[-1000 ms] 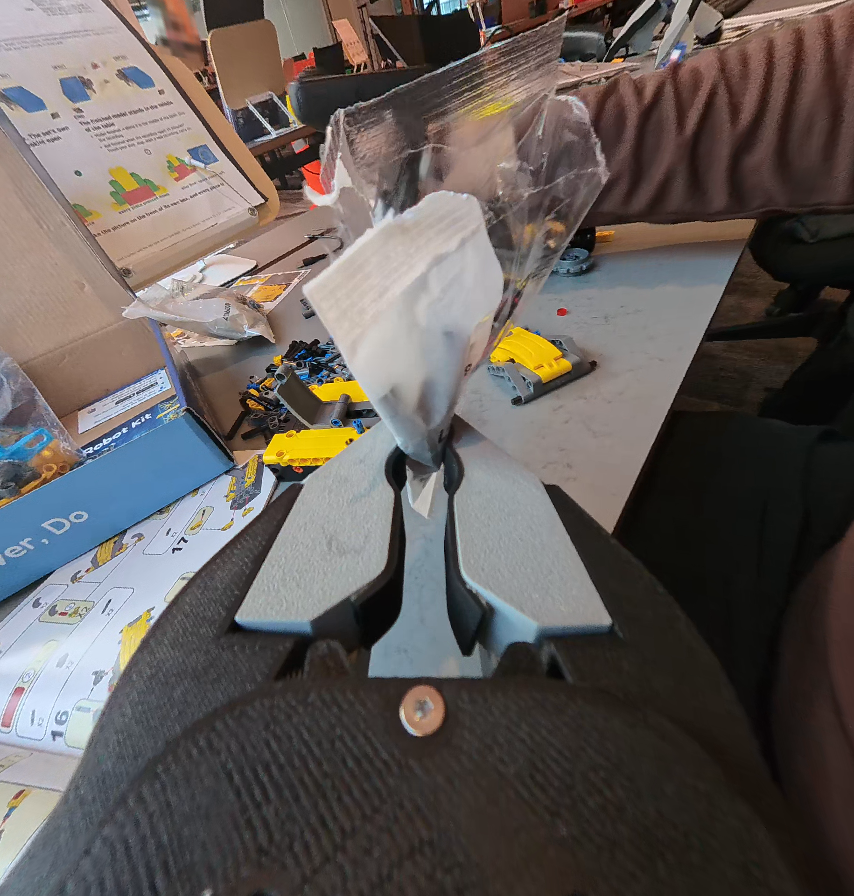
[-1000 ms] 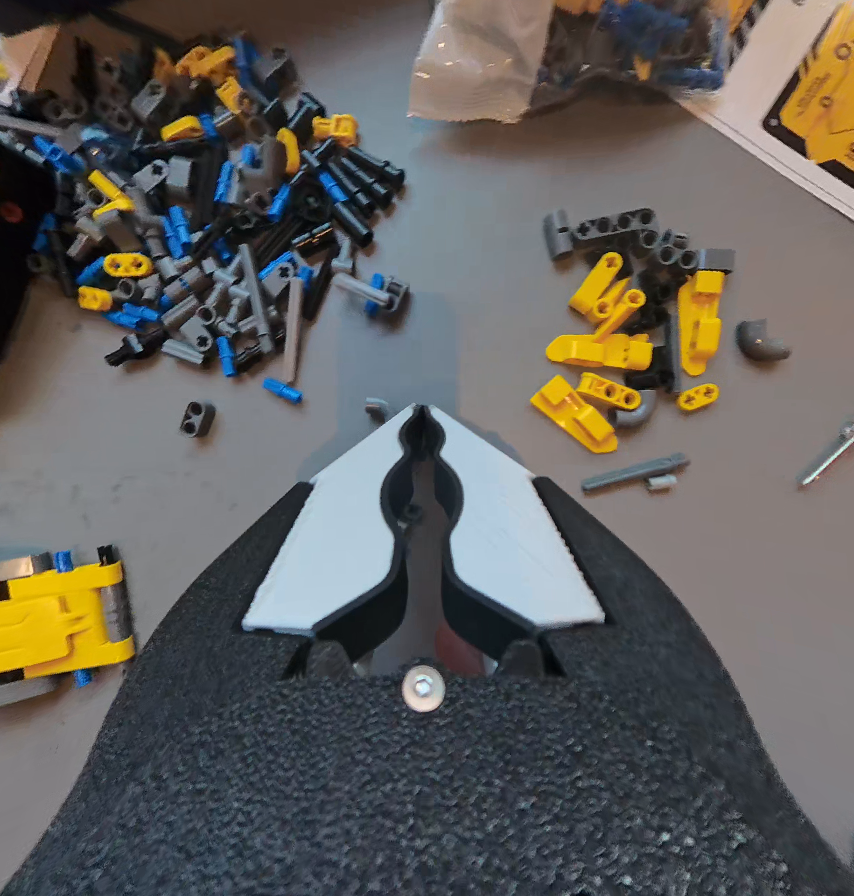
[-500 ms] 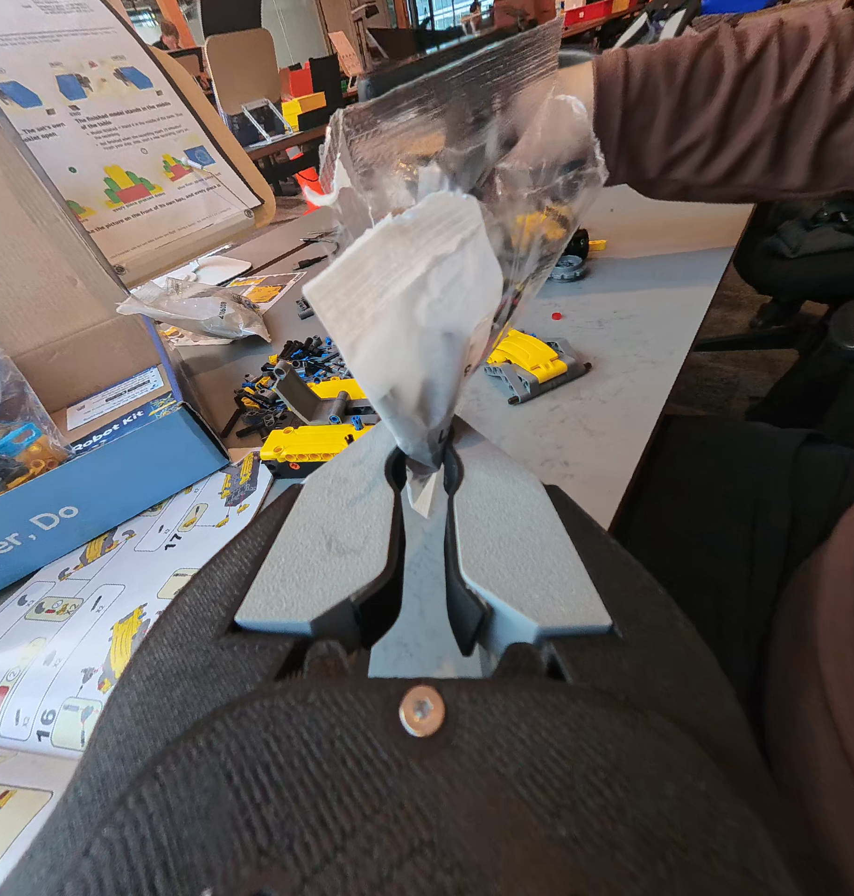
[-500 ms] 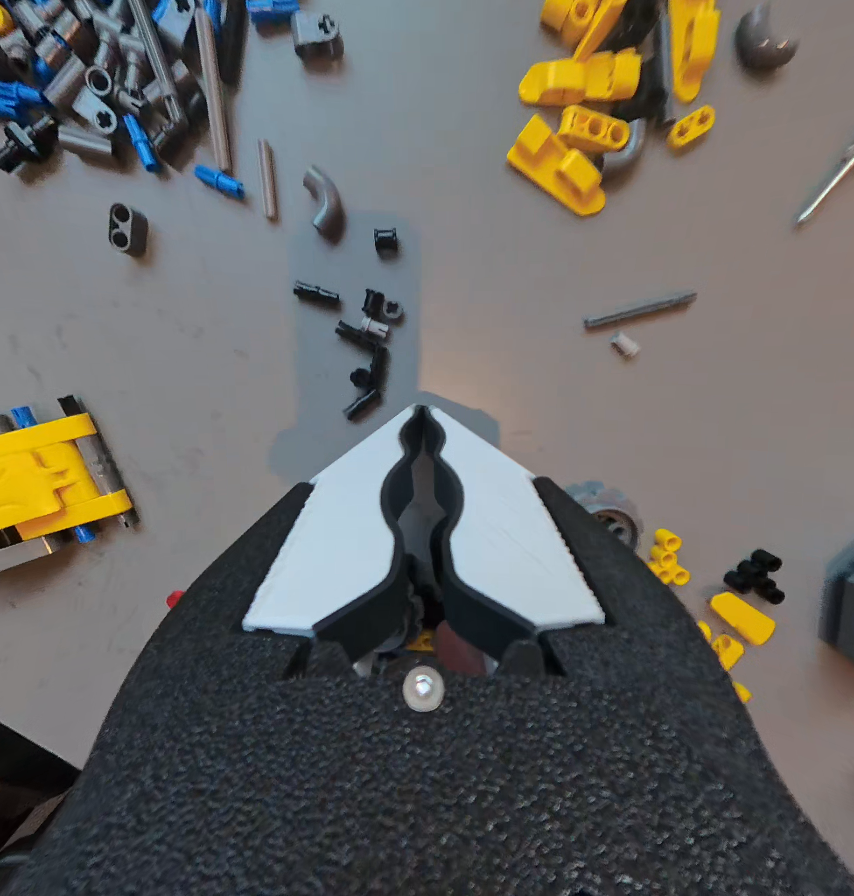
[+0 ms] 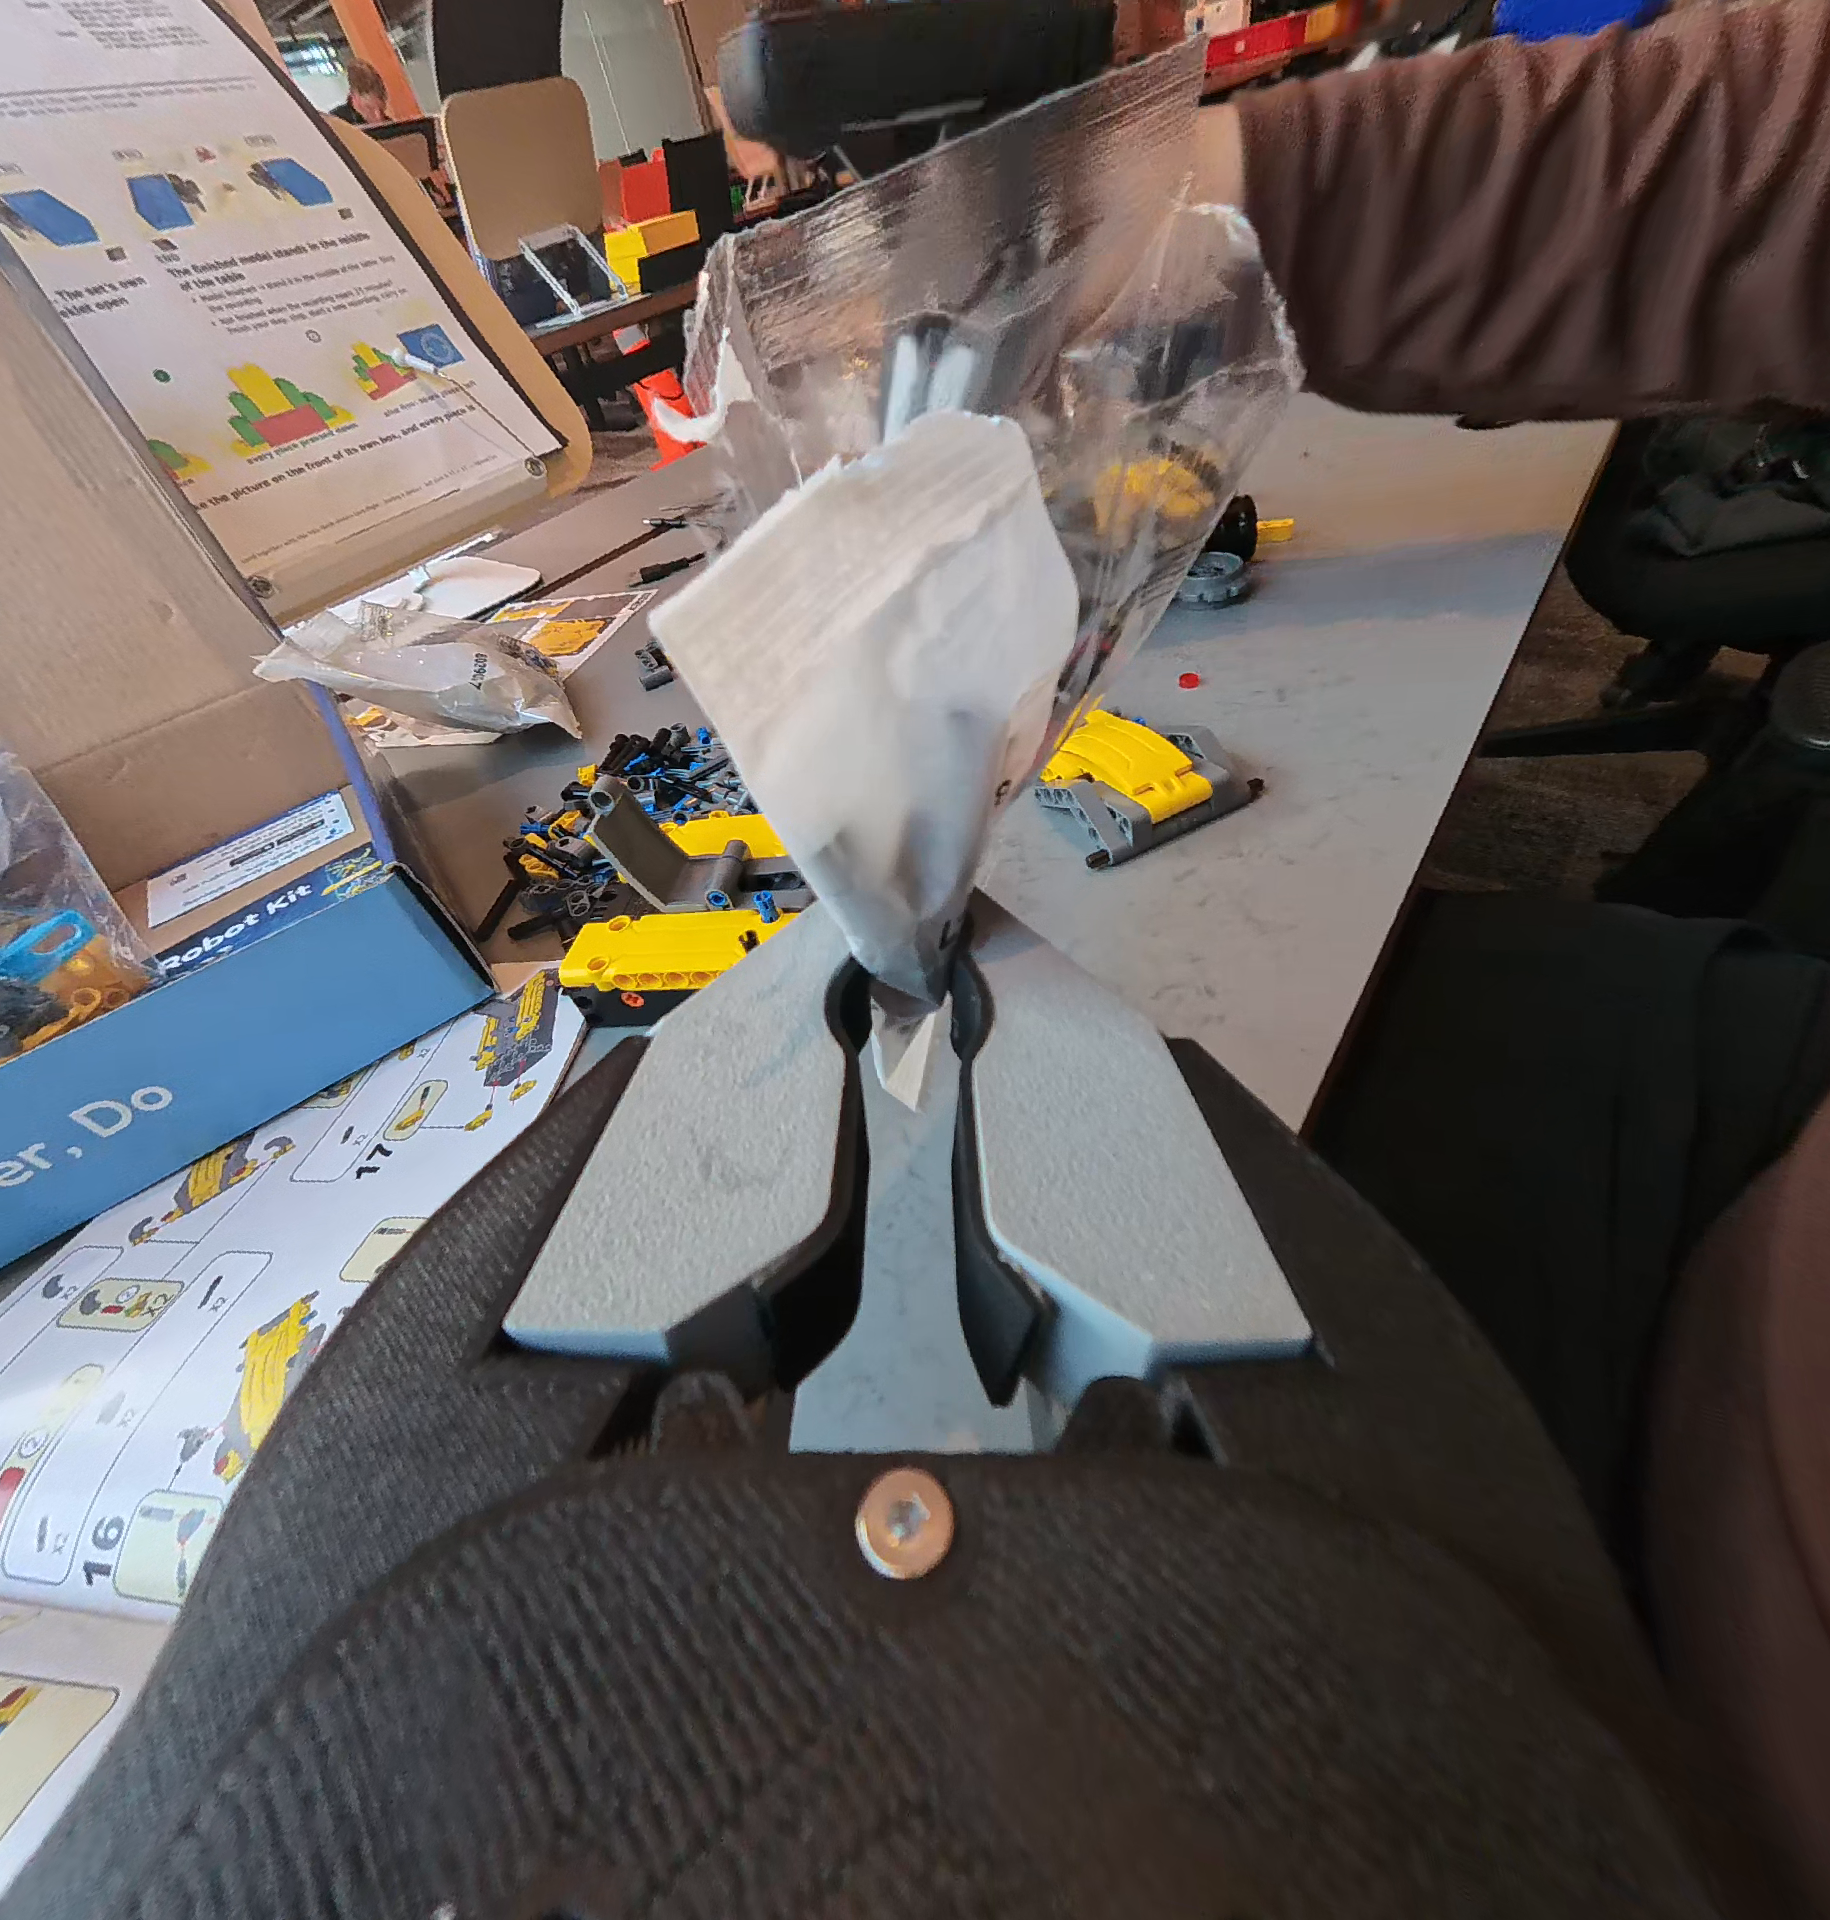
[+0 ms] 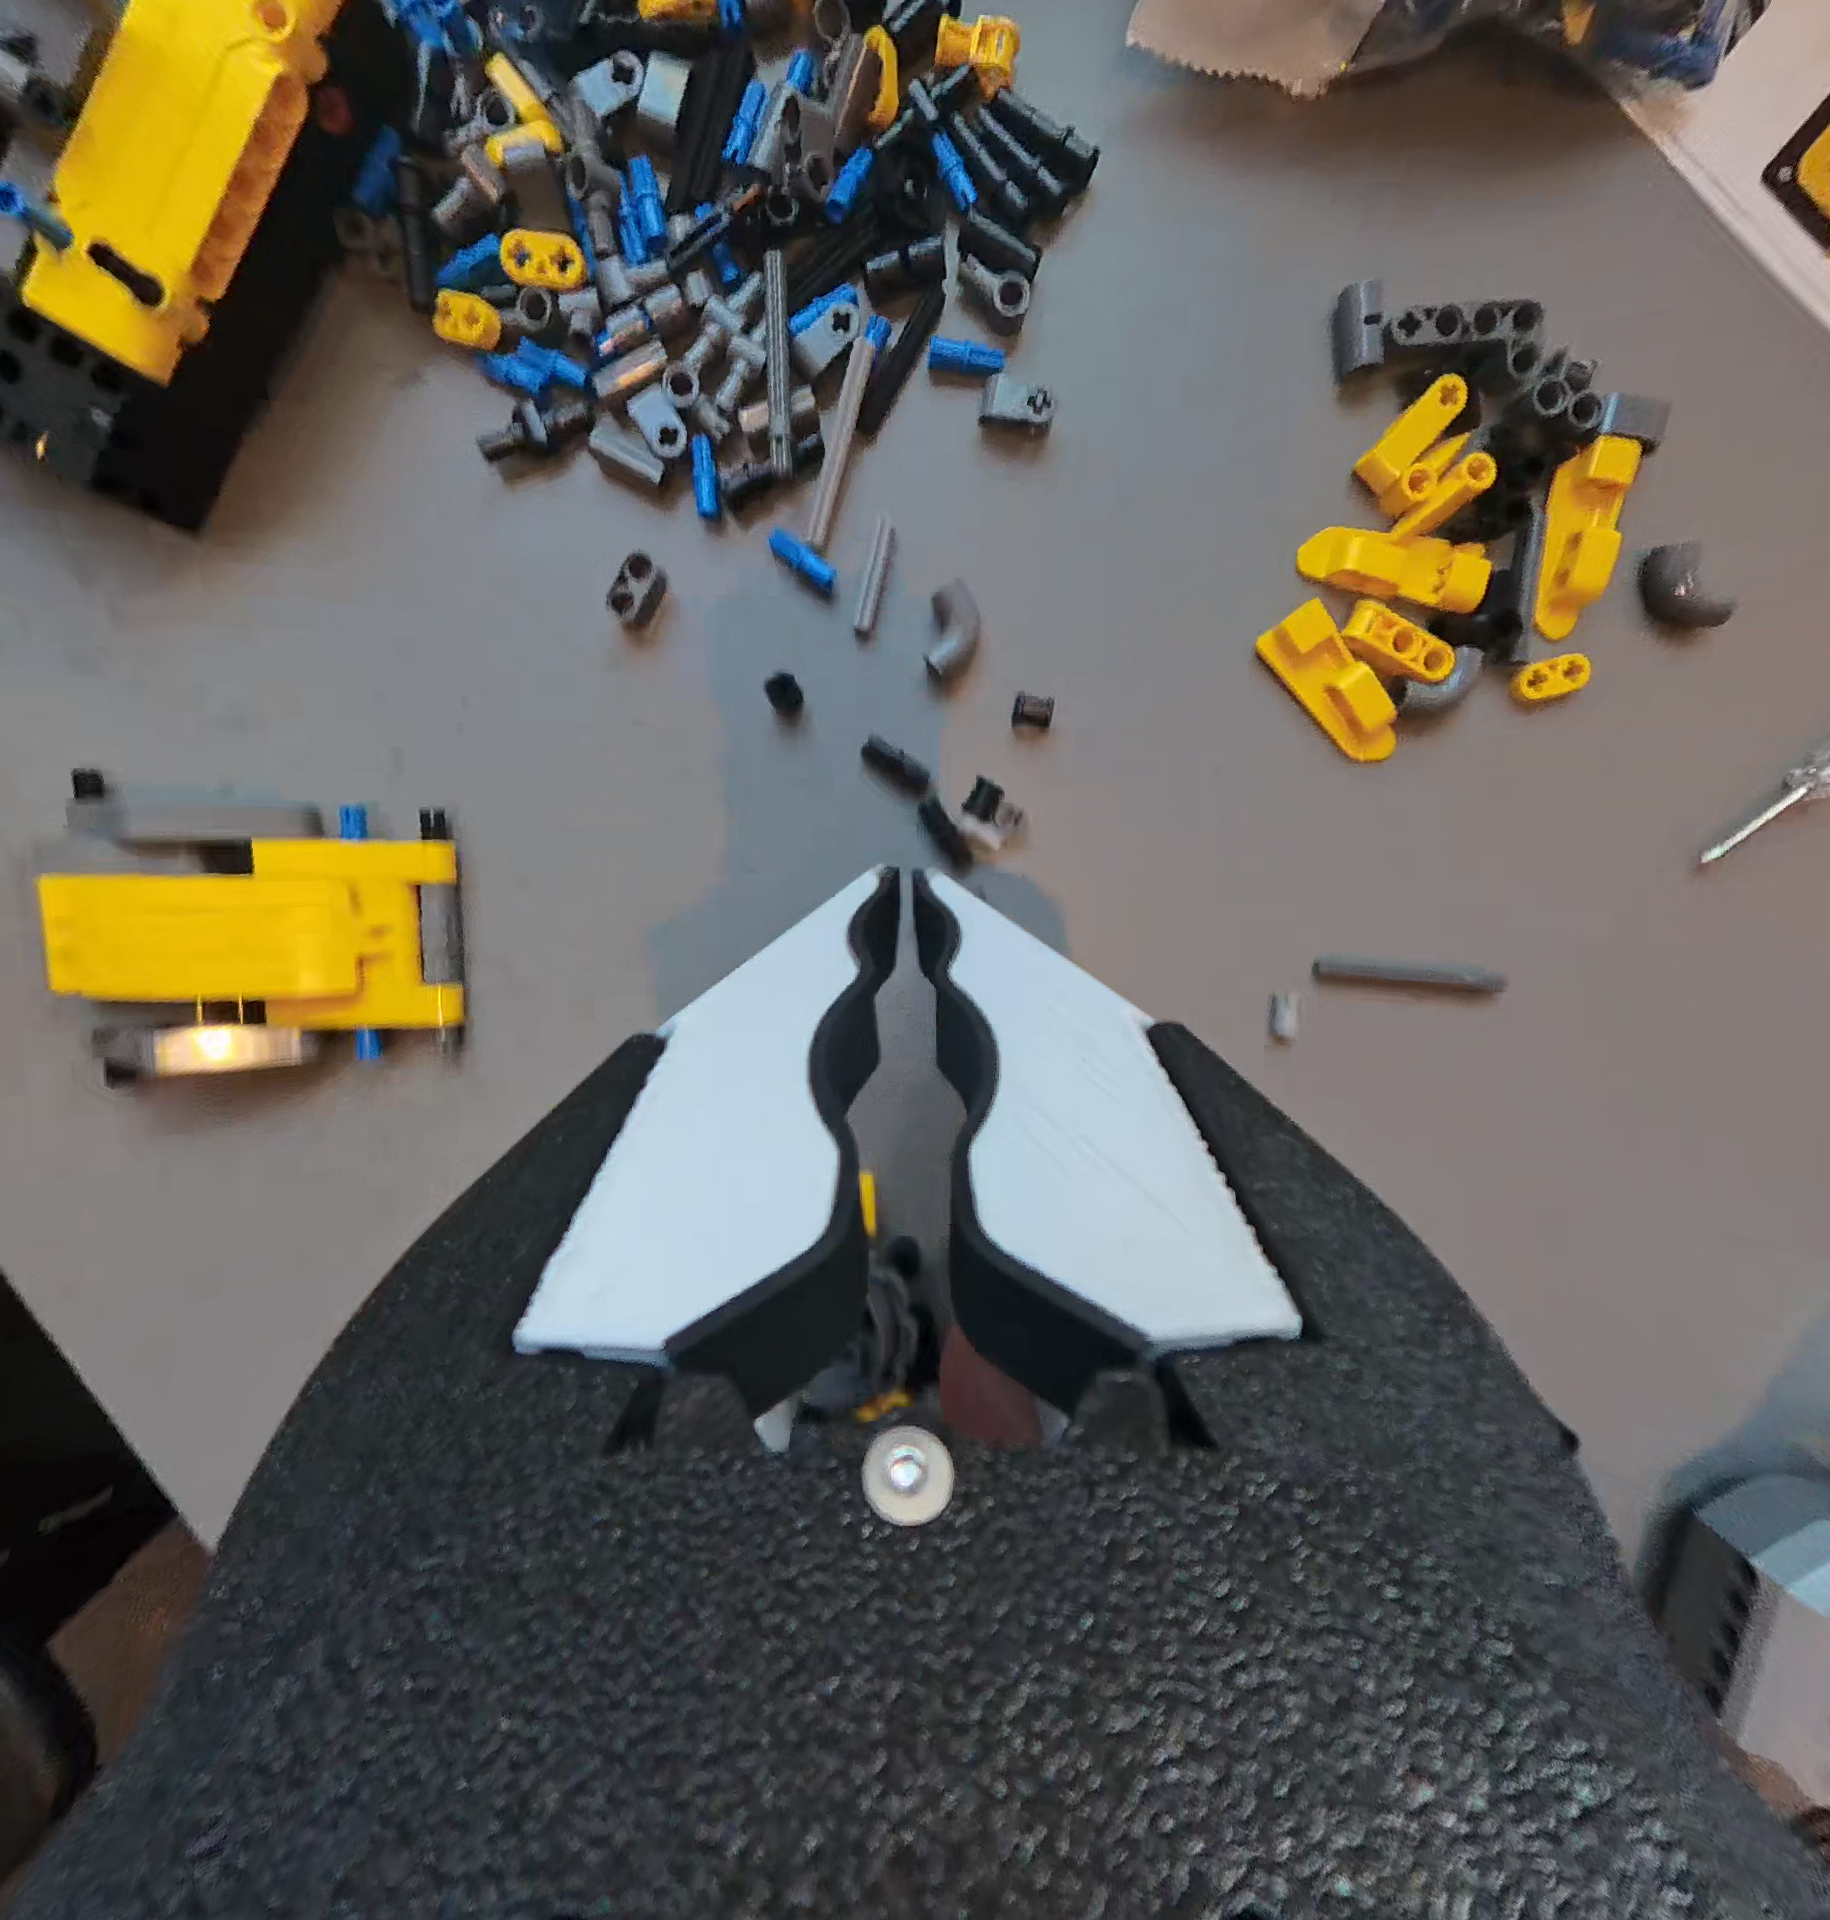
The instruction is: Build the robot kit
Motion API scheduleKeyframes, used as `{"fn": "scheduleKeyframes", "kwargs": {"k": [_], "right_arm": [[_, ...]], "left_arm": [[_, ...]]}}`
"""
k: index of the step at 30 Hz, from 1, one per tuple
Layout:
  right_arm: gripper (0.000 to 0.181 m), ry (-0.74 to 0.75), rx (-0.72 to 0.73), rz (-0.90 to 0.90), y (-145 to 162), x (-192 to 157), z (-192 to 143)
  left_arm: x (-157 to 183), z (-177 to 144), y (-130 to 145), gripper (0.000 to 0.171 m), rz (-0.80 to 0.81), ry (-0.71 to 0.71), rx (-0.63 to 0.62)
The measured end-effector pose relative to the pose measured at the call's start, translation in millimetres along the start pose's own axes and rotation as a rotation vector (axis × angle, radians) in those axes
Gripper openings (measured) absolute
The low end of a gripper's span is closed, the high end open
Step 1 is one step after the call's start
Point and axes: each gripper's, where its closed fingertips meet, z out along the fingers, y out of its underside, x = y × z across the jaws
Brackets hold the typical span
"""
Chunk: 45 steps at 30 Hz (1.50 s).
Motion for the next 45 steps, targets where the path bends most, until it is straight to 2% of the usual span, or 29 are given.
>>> {"fn": "scheduleKeyframes", "kwargs": {"k": [2,5,8,12,14,18,21,25,28,32,34,37,45], "right_arm": [[0.016,-0.051,-0.053,-0.026,18,-2,-11],[0.026,-0.099,-0.133,-0.078,39,-14,-12],[0.026,-0.116,-0.2,-0.123,49,-26,4],[0.019,-0.193,-0.131,-0.104,26,-35,18],[0.004,-0.216,-0.096,-0.095,12,-33,26],[0.004,-0.206,-0.042,-0.113,-19,-27,42],[0.004,-0.19,-0.038,-0.148,-32,-27,44],[0.011,-0.139,0.001,-0.133,-33,-9,13],[0.021,-0.087,-0.017,-0.082,-12,16,-9],[0.019,-0.114,-0.076,-0.058,21,22,-6],[0.009,-0.096,-0.105,-0.088,30,21,5],[0.0,-0.109,-0.084,-0.113,22,12,22],[0.0,-0.174,0.003,-0.135,-21,-2,37]], "left_arm": [[-1,-1,0,0.007,-0.003,0.002,0.004],[-2,-1,0,0.007,-0.01,0.009,0.007],[-2,-1,-1,0.007,-0.016,0.015,0.012],[-3,-1,-1,0.007,-0.023,0.019,0.015],[-4,-1,-2,0.006,-0.029,0.021,0.019],[-4,-2,-2,0.007,-0.035,0.022,0.028],[-4,-2,-2,0.007,-0.033,0.025,0.026],[-3,-3,-3,0.007,-0.022,0.025,0.032],[-3,-2,-3,0.007,-0.024,0.027,0.03],[-1,-1,-3,0.007,-0.023,0.032,0.028],[-1,0,-3,0.007,-0.024,0.032,0.026],[-2,1,-2,0.007,-0.026,0.027,0.022],[-3,1,-2,0.007,-0.027,0.021,0.018]]}}
